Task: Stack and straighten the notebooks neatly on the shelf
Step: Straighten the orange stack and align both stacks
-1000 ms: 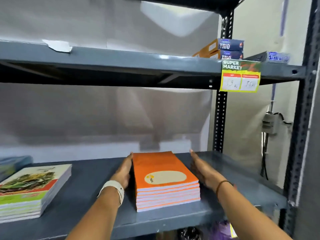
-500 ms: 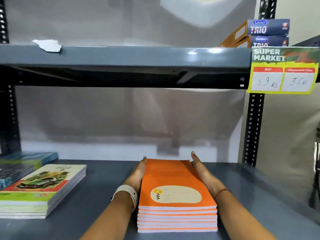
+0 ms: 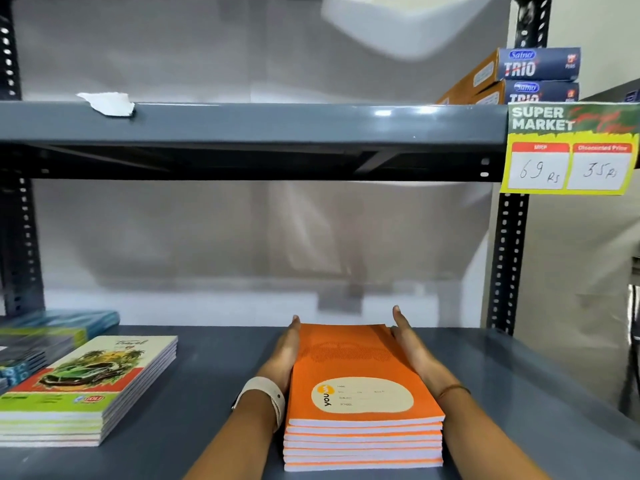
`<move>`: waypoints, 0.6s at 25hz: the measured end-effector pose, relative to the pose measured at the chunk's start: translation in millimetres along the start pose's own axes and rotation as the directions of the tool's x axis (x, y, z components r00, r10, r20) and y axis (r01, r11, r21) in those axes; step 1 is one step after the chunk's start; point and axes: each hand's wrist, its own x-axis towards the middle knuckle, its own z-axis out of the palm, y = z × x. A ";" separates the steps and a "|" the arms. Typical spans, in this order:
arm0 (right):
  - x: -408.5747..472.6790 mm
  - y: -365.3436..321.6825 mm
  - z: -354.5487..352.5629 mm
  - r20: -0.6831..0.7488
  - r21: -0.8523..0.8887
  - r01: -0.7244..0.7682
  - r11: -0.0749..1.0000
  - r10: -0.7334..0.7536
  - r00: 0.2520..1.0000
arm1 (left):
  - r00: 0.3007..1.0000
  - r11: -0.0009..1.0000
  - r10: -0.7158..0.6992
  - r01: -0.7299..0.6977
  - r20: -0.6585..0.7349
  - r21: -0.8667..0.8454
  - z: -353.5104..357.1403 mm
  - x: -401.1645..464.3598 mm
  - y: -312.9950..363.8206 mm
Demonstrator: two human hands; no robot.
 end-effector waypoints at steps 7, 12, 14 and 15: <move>-51.2 5.8 1.6 0.021 0.131 -0.003 0.991 0.000 1.000 | 0.993 0.995 -0.023 0.033 0.115 -0.093 -4.5 -43.1 -11.1; -85.4 23.5 -0.2 0.108 0.250 -0.036 0.968 0.009 0.994 | 0.979 0.985 0.003 0.032 0.203 -0.168 -7.3 -71.7 -28.2; -90.2 25.4 0.4 0.133 0.280 -0.035 0.959 -0.003 0.991 | 0.978 0.982 0.003 0.037 0.210 -0.185 -7.5 -75.6 -30.0; -89.5 26.8 -0.1 0.134 0.292 -0.039 0.956 0.000 0.991 | 0.977 0.983 -0.001 0.039 0.211 -0.178 -6.6 -76.4 -30.4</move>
